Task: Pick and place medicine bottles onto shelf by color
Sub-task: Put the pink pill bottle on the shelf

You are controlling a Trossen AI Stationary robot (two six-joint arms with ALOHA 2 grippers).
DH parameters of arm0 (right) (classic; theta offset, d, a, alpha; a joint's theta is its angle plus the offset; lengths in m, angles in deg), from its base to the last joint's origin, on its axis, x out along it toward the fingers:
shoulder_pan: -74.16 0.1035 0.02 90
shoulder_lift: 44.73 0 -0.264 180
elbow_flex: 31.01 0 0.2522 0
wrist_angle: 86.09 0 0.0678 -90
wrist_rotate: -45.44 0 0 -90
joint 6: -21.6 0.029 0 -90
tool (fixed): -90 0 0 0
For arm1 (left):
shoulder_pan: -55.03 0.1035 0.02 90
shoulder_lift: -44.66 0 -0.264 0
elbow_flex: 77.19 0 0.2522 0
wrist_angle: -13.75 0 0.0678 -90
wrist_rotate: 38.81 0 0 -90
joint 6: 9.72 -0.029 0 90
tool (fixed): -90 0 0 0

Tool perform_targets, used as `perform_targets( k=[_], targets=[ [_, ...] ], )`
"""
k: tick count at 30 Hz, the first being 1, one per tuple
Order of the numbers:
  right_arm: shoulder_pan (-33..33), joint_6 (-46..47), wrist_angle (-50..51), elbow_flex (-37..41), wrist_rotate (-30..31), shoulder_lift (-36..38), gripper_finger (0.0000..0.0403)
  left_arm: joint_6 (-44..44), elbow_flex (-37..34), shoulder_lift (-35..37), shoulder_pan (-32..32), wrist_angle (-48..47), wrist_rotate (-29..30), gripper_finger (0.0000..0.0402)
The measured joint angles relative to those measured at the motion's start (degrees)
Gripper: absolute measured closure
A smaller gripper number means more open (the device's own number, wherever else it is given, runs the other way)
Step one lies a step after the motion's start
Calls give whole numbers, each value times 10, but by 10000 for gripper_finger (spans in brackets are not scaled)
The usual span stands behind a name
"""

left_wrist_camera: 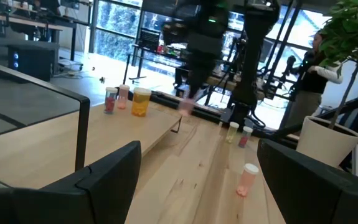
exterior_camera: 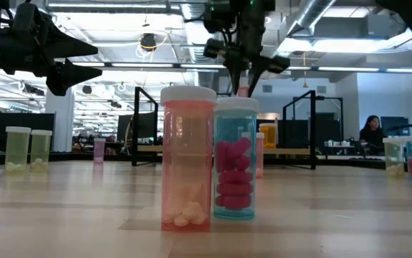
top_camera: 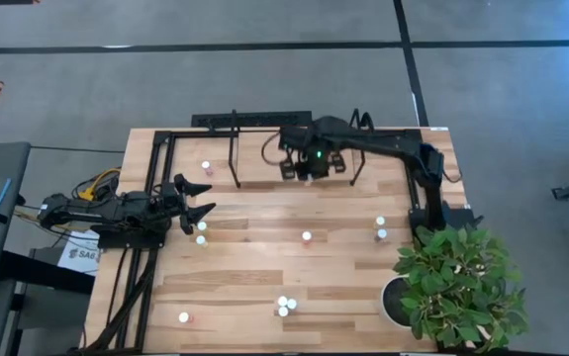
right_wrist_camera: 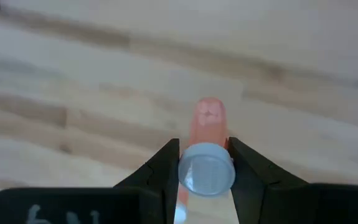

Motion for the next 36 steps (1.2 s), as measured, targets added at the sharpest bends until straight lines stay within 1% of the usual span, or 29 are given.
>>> perform_targets(
  k=[3,5,10,14,24,29,36],
  targets=[
    [-27,-3,-9,0,4,0,276,0,0,0,0,0,0,90],
    [-39,8,-13,9,17,0,275,0,0,0,0,0,0,90],
    [-55,54,-23,53,28,0,273,0,0,0,0,0,0,90],
    [-73,79,-61,83,28,-1,268,0,0,0,0,0,0,90],
    [-118,107,-84,83,28,0,256,0,0,0,0,0,0,90],
    [-121,110,-100,83,27,-9,255,0,0,0,0,0,0,90],
    [-126,111,-110,84,9,-30,252,0,0,0,0,0,-1,90]
  ],
)
